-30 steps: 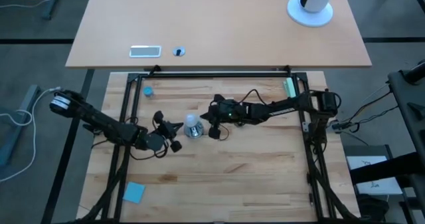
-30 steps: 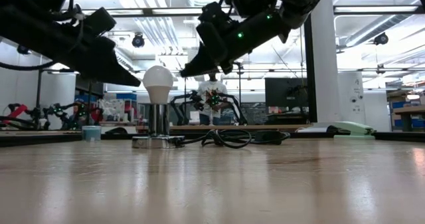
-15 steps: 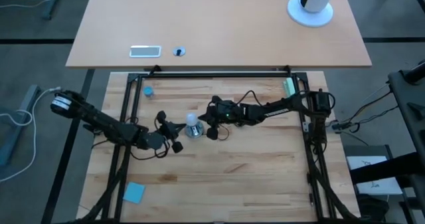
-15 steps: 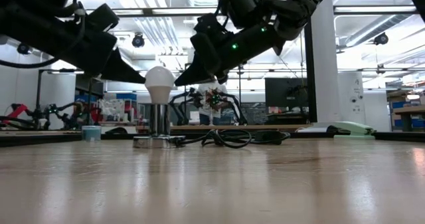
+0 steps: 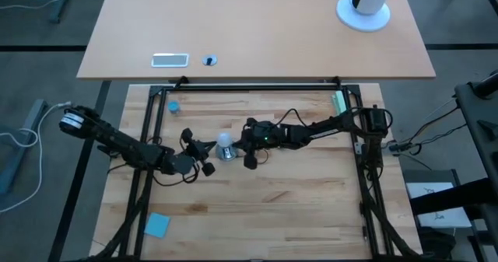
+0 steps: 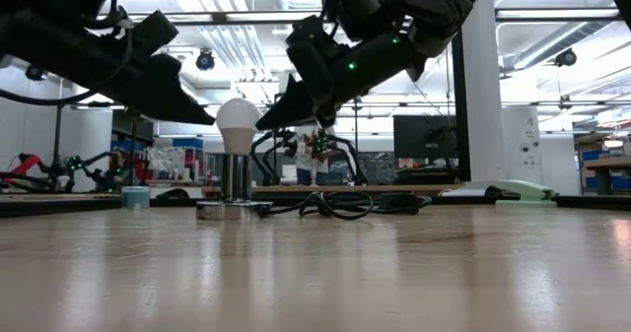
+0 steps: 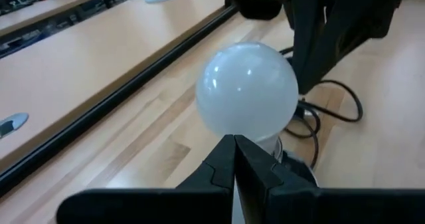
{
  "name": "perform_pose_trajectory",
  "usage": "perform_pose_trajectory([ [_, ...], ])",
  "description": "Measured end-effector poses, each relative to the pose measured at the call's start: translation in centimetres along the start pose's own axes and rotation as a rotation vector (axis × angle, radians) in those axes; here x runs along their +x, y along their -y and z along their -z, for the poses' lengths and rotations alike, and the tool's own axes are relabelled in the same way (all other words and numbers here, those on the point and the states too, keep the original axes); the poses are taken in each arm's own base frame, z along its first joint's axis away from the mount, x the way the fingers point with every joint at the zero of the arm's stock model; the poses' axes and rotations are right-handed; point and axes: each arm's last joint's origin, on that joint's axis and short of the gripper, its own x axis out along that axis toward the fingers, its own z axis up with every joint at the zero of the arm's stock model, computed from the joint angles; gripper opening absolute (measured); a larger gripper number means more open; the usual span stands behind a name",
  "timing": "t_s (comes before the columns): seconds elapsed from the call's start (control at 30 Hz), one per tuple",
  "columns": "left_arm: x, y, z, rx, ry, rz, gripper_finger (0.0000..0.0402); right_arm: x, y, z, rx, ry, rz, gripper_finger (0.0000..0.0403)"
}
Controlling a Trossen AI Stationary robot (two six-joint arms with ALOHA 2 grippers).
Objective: Screw lightbulb
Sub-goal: Insert the lightbulb into the lamp
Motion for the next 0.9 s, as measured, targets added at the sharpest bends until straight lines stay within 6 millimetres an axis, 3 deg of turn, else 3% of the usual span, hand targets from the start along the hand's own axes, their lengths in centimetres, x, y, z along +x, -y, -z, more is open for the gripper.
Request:
perform_pose_trajectory([
  [0.7, -0.5, 0.1, 0.2, -0.049, -0.044, 0.085, 0.0000, -0.3, 1.5, 0.7, -0.065, -0.097, 0.128, 0.0000],
  [0.9, -0.9, 0.7, -1.7, -0.091, 0.033, 0.124, 0.0000, -1.8, 2.6, -1.0, -0.079, -0.041, 0.153, 0.0000],
])
